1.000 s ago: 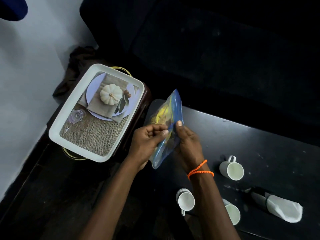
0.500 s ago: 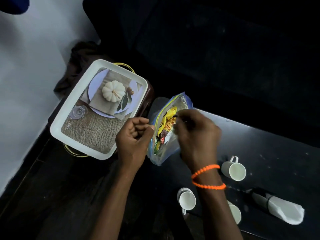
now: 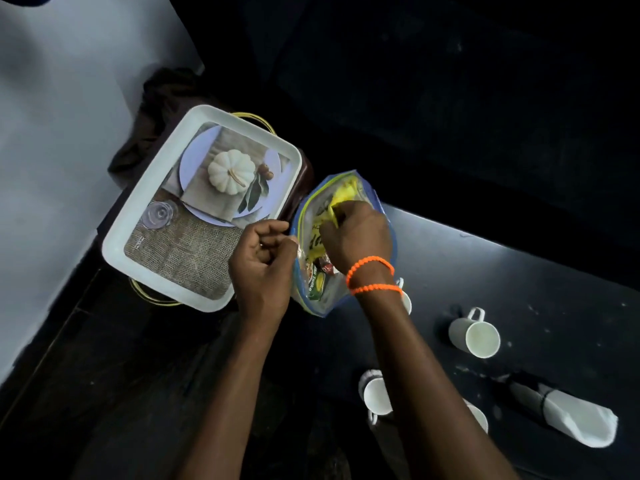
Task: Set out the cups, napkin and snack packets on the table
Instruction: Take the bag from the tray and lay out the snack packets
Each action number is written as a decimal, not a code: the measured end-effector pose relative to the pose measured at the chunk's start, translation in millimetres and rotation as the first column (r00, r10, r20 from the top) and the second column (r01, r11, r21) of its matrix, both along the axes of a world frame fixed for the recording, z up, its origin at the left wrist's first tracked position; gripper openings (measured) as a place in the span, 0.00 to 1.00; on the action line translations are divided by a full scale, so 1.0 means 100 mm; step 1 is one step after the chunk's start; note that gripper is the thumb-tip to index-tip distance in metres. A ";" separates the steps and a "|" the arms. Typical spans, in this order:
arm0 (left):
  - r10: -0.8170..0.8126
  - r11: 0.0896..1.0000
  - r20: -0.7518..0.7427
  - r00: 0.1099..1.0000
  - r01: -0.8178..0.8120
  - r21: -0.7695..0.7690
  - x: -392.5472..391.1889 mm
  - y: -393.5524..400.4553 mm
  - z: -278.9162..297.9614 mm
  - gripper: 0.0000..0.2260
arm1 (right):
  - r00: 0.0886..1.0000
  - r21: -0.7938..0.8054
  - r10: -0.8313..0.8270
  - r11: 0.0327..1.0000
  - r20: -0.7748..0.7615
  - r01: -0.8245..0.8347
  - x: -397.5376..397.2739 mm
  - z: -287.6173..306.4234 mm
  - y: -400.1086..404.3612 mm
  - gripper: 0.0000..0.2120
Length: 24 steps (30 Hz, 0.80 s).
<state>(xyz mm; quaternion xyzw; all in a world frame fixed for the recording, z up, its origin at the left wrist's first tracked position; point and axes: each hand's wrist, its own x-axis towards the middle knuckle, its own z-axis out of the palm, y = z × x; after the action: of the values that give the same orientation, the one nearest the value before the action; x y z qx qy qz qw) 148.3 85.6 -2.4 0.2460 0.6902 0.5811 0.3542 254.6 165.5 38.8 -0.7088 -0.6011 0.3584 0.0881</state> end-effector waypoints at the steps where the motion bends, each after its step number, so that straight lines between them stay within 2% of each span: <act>1: 0.023 1.000 0.001 1.000 -0.023 -0.003 -0.01 0.01 0.00 0.10 | 0.999 0.061 0.021 0.998 -0.036 -0.019 0.08 0.19 -0.05 0.12; 3: 0.051 0.999 -0.010 0.999 -0.051 -0.012 -0.04 0.02 -0.01 0.09 | 0.988 0.214 0.066 0.976 -0.142 -0.034 0.34 0.57 -0.17 0.13; 5: 0.049 0.999 -0.030 0.998 -0.050 -0.014 -0.07 0.03 0.00 0.10 | 0.952 0.293 0.070 0.956 -0.298 0.021 0.62 0.91 -0.25 0.11; 8: 0.030 1.000 -0.042 0.999 -0.031 -0.005 -0.11 0.04 0.03 0.11 | 0.840 0.278 -0.092 0.920 -0.535 0.278 1.02 1.09 -0.19 0.03; 11: 0.038 0.999 -0.044 0.998 -0.038 0.008 -0.12 0.06 0.05 0.12 | 0.713 0.108 -0.329 0.864 -0.619 0.492 1.32 0.71 -0.01 0.05; 13: 0.049 0.999 -0.043 0.998 -0.049 0.011 -0.11 0.07 0.04 0.13 | 0.681 -0.017 -0.465 0.832 -0.566 0.554 1.43 0.20 0.15 0.05; 14: 0.043 0.999 -0.044 0.998 -0.043 0.011 -0.10 0.06 0.03 0.13 | 0.716 -0.053 -0.502 0.834 -0.485 0.549 1.46 -0.07 0.23 0.05; 16: 0.007 1.000 -0.044 0.999 -0.006 0.014 -0.09 0.04 0.00 0.12 | 0.809 -0.130 -0.507 0.861 -0.298 0.492 1.40 -0.55 0.33 0.09; 20: -0.068 0.997 -0.013 0.998 0.068 0.041 -0.05 0.02 -0.04 0.11 | 0.870 -0.308 -0.465 0.862 -0.165 0.402 1.13 -1.05 0.25 0.15; 22: -0.082 0.995 0.021 0.996 0.081 0.050 -0.03 0.02 -0.06 0.11 | 0.870 -0.242 -0.492 0.850 -0.044 0.468 1.09 -1.01 0.20 0.17; 24: -0.083 0.995 0.041 0.996 0.081 0.052 -0.01 0.01 -0.07 0.12 | 0.831 -0.046 -0.552 0.834 -0.067 0.550 1.02 -0.76 0.19 0.17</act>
<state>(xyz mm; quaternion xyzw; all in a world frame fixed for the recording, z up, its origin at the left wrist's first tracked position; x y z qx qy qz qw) 147.7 86.8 -9.5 0.2702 0.6569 0.5885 0.3862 357.1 184.5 -37.0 -0.8385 -0.3633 0.3523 0.2020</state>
